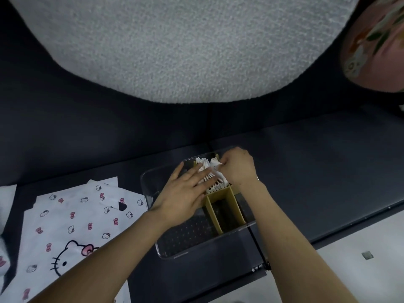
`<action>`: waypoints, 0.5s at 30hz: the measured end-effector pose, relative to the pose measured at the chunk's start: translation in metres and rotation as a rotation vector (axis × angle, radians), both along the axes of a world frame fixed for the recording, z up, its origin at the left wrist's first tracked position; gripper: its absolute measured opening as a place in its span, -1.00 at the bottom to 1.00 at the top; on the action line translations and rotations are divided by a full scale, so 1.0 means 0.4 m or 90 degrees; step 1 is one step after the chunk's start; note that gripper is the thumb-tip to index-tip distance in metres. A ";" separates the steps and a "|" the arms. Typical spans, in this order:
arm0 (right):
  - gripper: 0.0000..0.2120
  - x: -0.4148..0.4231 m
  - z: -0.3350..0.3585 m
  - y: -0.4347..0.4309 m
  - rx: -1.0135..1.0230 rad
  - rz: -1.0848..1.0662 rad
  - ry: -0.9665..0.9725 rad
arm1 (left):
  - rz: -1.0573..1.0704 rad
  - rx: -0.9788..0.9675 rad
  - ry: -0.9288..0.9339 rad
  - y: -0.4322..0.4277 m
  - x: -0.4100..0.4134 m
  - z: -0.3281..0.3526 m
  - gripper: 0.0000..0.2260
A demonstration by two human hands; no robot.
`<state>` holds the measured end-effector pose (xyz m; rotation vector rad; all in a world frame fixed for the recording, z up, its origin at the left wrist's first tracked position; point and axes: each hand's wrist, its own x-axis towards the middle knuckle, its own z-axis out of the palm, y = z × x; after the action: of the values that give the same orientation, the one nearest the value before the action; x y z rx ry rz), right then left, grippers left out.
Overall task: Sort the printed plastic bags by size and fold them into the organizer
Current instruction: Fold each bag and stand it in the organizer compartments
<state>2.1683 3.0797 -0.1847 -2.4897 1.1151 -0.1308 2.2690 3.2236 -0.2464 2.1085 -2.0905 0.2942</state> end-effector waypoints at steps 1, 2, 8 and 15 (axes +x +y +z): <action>-0.56 0.004 -0.005 -0.005 0.023 -0.004 0.014 | 0.005 0.004 0.006 0.002 -0.002 0.000 -0.59; -0.56 0.003 -0.012 -0.005 0.046 -0.021 0.007 | 0.009 0.007 0.016 0.004 -0.004 0.002 -0.59; -0.55 -0.065 -0.060 0.053 0.057 -0.114 -0.198 | 0.020 0.015 0.033 0.010 -0.010 0.005 -0.57; -0.54 -0.026 -0.064 0.054 0.079 -0.140 -0.149 | 0.036 0.031 0.040 0.044 -0.028 0.024 -0.58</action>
<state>2.1581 3.1012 -0.2105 -2.1731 1.2510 -0.3923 2.2578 3.2413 -0.2368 2.1771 -2.0267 0.1835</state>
